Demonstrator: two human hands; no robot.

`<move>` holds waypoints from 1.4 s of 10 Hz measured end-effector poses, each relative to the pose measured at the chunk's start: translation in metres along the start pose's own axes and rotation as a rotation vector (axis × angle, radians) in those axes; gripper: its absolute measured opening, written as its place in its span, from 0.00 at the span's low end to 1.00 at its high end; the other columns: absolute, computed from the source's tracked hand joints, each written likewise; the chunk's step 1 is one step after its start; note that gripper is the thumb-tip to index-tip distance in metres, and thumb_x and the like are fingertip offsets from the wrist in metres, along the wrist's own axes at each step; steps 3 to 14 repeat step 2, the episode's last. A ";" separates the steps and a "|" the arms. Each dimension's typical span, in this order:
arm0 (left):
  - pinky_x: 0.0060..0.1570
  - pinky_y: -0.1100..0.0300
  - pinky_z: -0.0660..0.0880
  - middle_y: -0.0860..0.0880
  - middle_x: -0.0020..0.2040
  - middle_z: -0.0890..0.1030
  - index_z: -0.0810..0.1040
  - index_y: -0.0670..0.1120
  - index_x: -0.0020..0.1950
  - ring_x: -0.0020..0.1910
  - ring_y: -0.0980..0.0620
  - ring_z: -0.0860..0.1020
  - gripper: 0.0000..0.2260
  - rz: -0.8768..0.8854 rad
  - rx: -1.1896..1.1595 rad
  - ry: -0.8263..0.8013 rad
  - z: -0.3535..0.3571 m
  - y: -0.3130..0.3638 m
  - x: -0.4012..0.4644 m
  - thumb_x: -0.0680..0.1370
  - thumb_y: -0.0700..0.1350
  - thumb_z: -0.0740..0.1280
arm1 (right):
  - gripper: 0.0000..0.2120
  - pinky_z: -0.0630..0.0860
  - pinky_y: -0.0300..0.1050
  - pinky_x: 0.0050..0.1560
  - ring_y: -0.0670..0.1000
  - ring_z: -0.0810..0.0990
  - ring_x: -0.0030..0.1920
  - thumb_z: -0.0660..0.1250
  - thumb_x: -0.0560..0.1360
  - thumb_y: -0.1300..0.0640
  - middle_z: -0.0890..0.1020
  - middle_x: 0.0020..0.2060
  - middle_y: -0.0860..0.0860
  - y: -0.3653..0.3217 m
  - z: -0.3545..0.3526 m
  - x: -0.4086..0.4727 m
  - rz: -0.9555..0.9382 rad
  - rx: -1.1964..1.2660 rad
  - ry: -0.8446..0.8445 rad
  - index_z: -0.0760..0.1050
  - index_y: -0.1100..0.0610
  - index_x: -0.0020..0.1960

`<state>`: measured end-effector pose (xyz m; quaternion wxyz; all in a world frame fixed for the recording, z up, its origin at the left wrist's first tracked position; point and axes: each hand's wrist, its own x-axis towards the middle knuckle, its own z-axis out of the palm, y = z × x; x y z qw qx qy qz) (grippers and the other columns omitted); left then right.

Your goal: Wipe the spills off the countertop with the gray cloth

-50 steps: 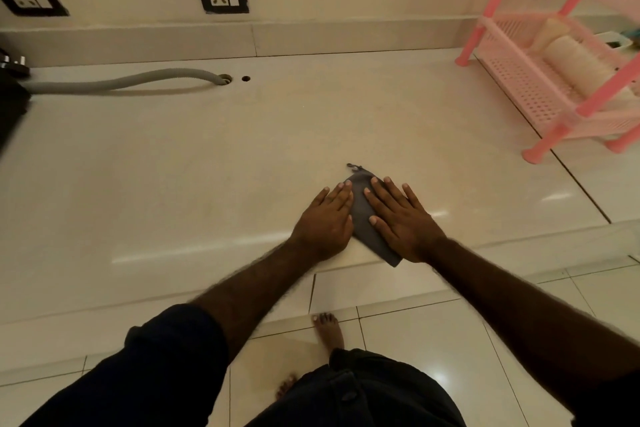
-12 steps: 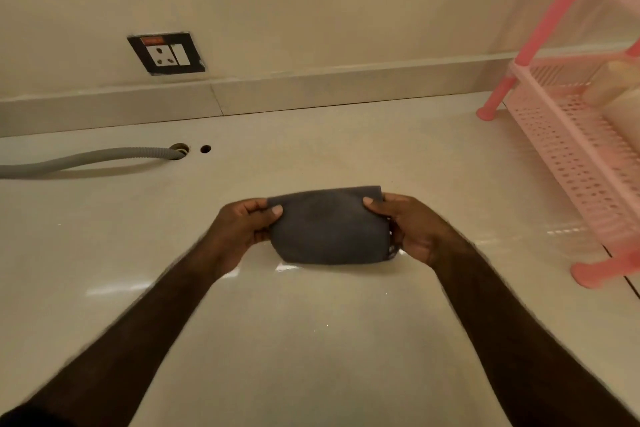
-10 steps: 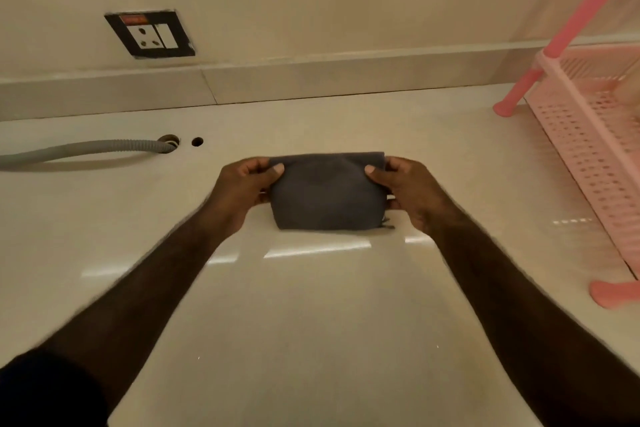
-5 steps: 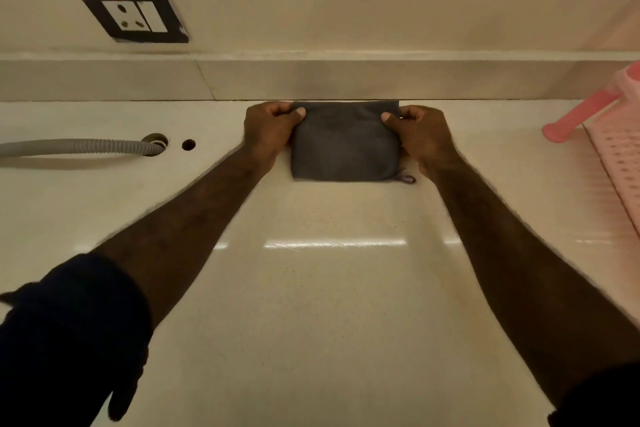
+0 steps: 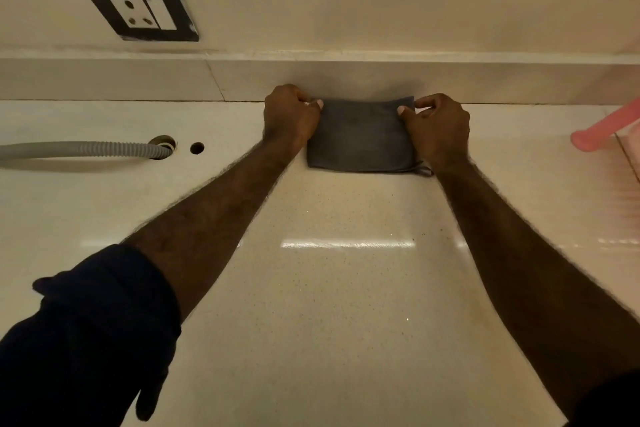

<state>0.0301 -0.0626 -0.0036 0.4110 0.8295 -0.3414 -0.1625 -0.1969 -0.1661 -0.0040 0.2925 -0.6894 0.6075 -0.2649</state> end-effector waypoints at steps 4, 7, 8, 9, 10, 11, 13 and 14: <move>0.51 0.60 0.77 0.49 0.48 0.86 0.85 0.44 0.54 0.50 0.51 0.84 0.13 0.086 0.069 0.026 -0.036 -0.004 -0.043 0.79 0.53 0.72 | 0.18 0.78 0.60 0.59 0.63 0.83 0.57 0.62 0.86 0.47 0.86 0.55 0.60 0.010 -0.010 -0.043 -0.360 -0.256 0.153 0.81 0.60 0.62; 0.51 0.60 0.77 0.49 0.48 0.86 0.85 0.44 0.54 0.50 0.51 0.84 0.13 0.086 0.069 0.026 -0.036 -0.004 -0.043 0.79 0.53 0.72 | 0.18 0.78 0.60 0.59 0.63 0.83 0.57 0.62 0.86 0.47 0.86 0.55 0.60 0.010 -0.010 -0.043 -0.360 -0.256 0.153 0.81 0.60 0.62; 0.51 0.60 0.77 0.49 0.48 0.86 0.85 0.44 0.54 0.50 0.51 0.84 0.13 0.086 0.069 0.026 -0.036 -0.004 -0.043 0.79 0.53 0.72 | 0.18 0.78 0.60 0.59 0.63 0.83 0.57 0.62 0.86 0.47 0.86 0.55 0.60 0.010 -0.010 -0.043 -0.360 -0.256 0.153 0.81 0.60 0.62; 0.51 0.60 0.77 0.49 0.48 0.86 0.85 0.44 0.54 0.50 0.51 0.84 0.13 0.086 0.069 0.026 -0.036 -0.004 -0.043 0.79 0.53 0.72 | 0.18 0.78 0.60 0.59 0.63 0.83 0.57 0.62 0.86 0.47 0.86 0.55 0.60 0.010 -0.010 -0.043 -0.360 -0.256 0.153 0.81 0.60 0.62; 0.51 0.60 0.77 0.49 0.48 0.86 0.85 0.44 0.54 0.50 0.51 0.84 0.13 0.086 0.069 0.026 -0.036 -0.004 -0.043 0.79 0.53 0.72 | 0.18 0.78 0.60 0.59 0.63 0.83 0.57 0.62 0.86 0.47 0.86 0.55 0.60 0.010 -0.010 -0.043 -0.360 -0.256 0.153 0.81 0.60 0.62; 0.51 0.60 0.77 0.49 0.48 0.86 0.85 0.44 0.54 0.50 0.51 0.84 0.13 0.086 0.069 0.026 -0.036 -0.004 -0.043 0.79 0.53 0.72 | 0.18 0.78 0.60 0.59 0.63 0.83 0.57 0.62 0.86 0.47 0.86 0.55 0.60 0.010 -0.010 -0.043 -0.360 -0.256 0.153 0.81 0.60 0.62; 0.51 0.60 0.77 0.49 0.48 0.86 0.85 0.44 0.54 0.50 0.51 0.84 0.13 0.086 0.069 0.026 -0.036 -0.004 -0.043 0.79 0.53 0.72 | 0.18 0.78 0.60 0.59 0.63 0.83 0.57 0.62 0.86 0.47 0.86 0.55 0.60 0.010 -0.010 -0.043 -0.360 -0.256 0.153 0.81 0.60 0.62; 0.51 0.60 0.77 0.49 0.48 0.86 0.85 0.44 0.54 0.50 0.51 0.84 0.13 0.086 0.069 0.026 -0.036 -0.004 -0.043 0.79 0.53 0.72 | 0.18 0.78 0.60 0.59 0.63 0.83 0.57 0.62 0.86 0.47 0.86 0.55 0.60 0.010 -0.010 -0.043 -0.360 -0.256 0.153 0.81 0.60 0.62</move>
